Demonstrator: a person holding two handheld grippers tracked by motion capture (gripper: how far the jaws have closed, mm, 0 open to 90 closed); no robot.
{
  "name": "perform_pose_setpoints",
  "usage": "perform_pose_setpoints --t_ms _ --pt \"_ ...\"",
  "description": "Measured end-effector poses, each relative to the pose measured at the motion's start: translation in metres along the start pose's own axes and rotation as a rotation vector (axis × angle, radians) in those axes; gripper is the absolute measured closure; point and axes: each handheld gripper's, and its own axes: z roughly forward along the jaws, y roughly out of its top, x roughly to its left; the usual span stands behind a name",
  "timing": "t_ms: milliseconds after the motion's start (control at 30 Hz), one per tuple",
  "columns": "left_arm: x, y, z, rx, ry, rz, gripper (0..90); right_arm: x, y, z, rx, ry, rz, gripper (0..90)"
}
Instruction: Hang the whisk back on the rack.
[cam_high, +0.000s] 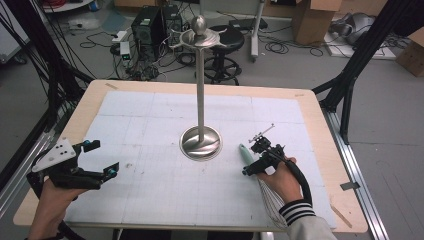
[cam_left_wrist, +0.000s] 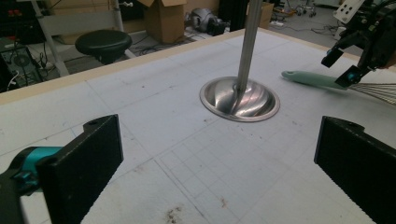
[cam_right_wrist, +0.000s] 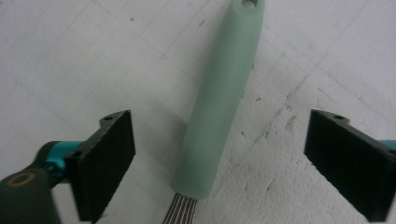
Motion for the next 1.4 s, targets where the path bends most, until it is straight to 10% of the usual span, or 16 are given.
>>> perform_pose_setpoints --t_ms 600,1400 --pt "-0.001 0.0 0.002 0.007 -0.003 0.001 1.7 0.001 0.001 0.005 0.06 0.004 0.01 45.0" --pt "0.0 0.0 0.001 -0.001 -0.003 -0.005 1.7 0.006 0.006 0.011 0.122 0.032 0.049 63.5"
